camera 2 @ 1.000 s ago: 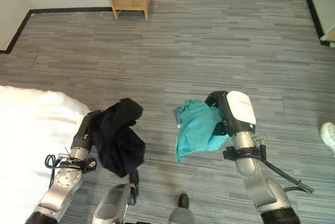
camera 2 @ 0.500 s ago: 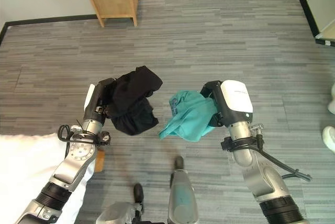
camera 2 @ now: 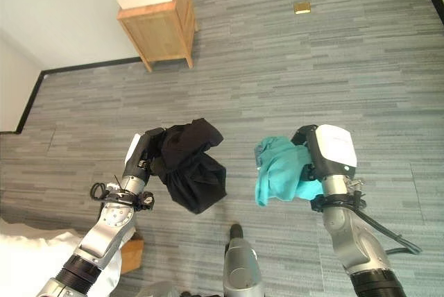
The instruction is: Pick up bed clothes into laundry basket.
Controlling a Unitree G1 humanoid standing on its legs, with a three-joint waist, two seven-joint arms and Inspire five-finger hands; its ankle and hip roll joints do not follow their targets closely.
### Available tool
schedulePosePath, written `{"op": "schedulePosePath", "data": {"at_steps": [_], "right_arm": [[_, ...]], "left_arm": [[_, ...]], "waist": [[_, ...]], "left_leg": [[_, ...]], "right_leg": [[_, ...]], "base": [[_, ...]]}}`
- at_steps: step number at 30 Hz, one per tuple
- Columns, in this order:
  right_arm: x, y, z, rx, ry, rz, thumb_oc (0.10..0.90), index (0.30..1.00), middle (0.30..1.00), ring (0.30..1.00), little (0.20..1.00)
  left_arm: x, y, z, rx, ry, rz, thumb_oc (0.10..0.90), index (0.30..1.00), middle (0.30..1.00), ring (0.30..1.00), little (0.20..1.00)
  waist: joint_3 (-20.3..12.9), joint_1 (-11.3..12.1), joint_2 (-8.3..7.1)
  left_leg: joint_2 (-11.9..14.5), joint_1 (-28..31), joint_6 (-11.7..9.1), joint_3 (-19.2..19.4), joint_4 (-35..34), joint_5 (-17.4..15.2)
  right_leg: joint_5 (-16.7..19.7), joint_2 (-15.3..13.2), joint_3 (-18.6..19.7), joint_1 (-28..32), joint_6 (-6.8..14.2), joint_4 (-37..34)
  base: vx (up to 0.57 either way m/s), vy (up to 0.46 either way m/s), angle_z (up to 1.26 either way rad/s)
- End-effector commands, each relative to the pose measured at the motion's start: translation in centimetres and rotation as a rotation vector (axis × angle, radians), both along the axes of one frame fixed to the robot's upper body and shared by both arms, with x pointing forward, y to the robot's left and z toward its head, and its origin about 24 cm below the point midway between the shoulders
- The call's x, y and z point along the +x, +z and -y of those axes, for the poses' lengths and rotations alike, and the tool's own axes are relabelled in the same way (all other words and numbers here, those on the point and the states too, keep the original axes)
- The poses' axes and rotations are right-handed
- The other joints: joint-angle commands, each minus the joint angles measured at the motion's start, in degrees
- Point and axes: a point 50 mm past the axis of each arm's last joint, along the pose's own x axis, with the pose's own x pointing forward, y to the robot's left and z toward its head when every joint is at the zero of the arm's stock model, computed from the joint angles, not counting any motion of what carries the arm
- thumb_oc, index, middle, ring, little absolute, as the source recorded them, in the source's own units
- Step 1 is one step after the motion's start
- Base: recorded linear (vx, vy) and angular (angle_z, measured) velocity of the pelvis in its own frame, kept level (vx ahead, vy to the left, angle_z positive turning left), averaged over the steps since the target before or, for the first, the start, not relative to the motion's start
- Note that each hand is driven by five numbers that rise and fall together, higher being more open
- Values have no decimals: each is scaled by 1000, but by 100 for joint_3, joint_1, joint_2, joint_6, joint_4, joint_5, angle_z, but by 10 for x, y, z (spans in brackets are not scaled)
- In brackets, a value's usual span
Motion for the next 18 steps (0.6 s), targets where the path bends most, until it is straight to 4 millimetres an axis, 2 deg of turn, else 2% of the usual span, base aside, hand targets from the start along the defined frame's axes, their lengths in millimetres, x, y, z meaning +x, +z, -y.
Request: {"op": "schedulePosePath", "data": {"at_steps": [1,2,3,4,5,6,7,8,9,10,11,12,13,15,16,18], "right_arm": [[11,56,-18,-23,152,207,400,300,300,300,300],[11,54,-18,-18,152,195,400,300,300,300,300],[11,55,-18,-19,151,194,400,300,300,300,300],[11,54,-13,-41,141,181,400,300,300,300,300],[11,53,-11,-57,138,168,400,300,300,300,300],[10,52,-10,-64,135,160,400,300,300,300,300],[10,51,-6,-80,122,146,400,300,300,300,300],[10,49,-4,-85,113,139,400,300,300,300,300],[10,49,-3,-86,112,139,400,300,300,300,300],[11,49,-2,-87,103,134,400,300,300,300,300],[12,49,-2,-91,99,132,400,300,300,300,300],[13,50,-5,-91,111,131,400,300,300,300,300],[13,49,-7,-94,116,129,400,300,300,300,300],[15,45,-9,-95,115,112,400,300,300,300,300],[15,43,-9,-95,112,105,400,300,300,300,300],[17,41,-11,-86,109,109,400,300,300,300,300]], "left_arm": [[18,60,-7,-13,48,313,400,300,300,300,300],[21,60,-8,5,53,313,400,300,300,300,300],[22,60,-7,5,53,313,400,300,300,300,300],[25,59,-8,28,69,307,400,300,300,300,300],[26,57,-10,39,80,299,400,300,300,300,300],[26,58,-9,40,79,304,400,300,300,300,300],[26,57,-7,43,72,303,400,300,300,300,300],[26,57,-7,40,72,300,400,300,300,300,300],[26,56,-6,39,72,299,400,300,300,300,300],[25,57,-6,30,73,301,400,300,300,300,300],[22,54,-6,17,67,289,400,300,300,300,300],[19,49,-9,8,76,271,400,300,300,300,300],[17,48,-11,3,82,265,400,300,300,300,300],[11,40,-15,-2,90,236,400,300,300,300,300],[9,41,-15,0,82,239,400,300,300,300,300],[6,36,-19,14,85,220,400,300,300,300,300]], "waist": [[-427,360,-340],[-443,415,-319],[-443,436,-324],[-479,563,-177],[-489,658,-86],[-515,745,14],[-565,821,102],[-546,881,140],[-551,880,119],[-552,922,134],[-577,986,129],[-650,1018,226],[-725,1050,302],[-903,1236,377],[-993,1254,316],[-1139,1332,141]], "left_leg": [[425,-171,477,1501,-349,-473],[457,-328,535,1624,-832,-411],[442,-278,532,1649,-880,-423],[356,-362,617,1803,-2042,-360],[273,-523,653,1844,-2687,-372],[268,-618,664,1835,-3291,-166],[222,-581,609,1840,-3985,180],[293,-732,567,1925,-4338,286],[253,-686,560,1932,-4408,308],[323,-823,553,2017,-4642,324],[370,-938,513,2230,-4838,407],[350,-856,527,2257,-4883,451],[316,-794,532,2203,-4916,526],[234,-785,578,1864,-4892,771],[173,-729,602,1826,-4893,719],[-5,-569,818,1803,-4830,570]], "right_leg": [[247,-402,203,1031,967,-1653],[220,-392,238,1135,1005,-1674],[194,-405,253,1147,1012,-1669],[47,-375,283,1407,1116,-1708],[-121,-324,284,1630,1186,-1720],[-175,-287,318,1738,1230,-1720],[-284,-279,298,1904,1275,-1720],[-390,-301,274,2086,1305,-1720],[-418,-331,262,2103,1311,-1720],[-492,-363,244,2250,1323,-1720],[-634,-441,215,2563,1379,-1720],[-682,-442,290,2661,1418,-1720],[-703,-445,343,2723,1452,-1720],[-807,-515,514,2915,1495,-1720],[-839,-614,490,2998,1532,-1697],[-739,-842,511,3005,1711,-1273]], "base": [[428,-49,-42],[459,-55,-40],[473,64,-26],[585,86,-23],[719,118,-45],[600,85,-49],[545,72,-45],[407,37,-48],[337,15,-50],[481,16,-52],[666,41,-59],[710,58,-63],[592,70,-44],[555,47,-22],[578,29,-47],[551,27,-21]]}}
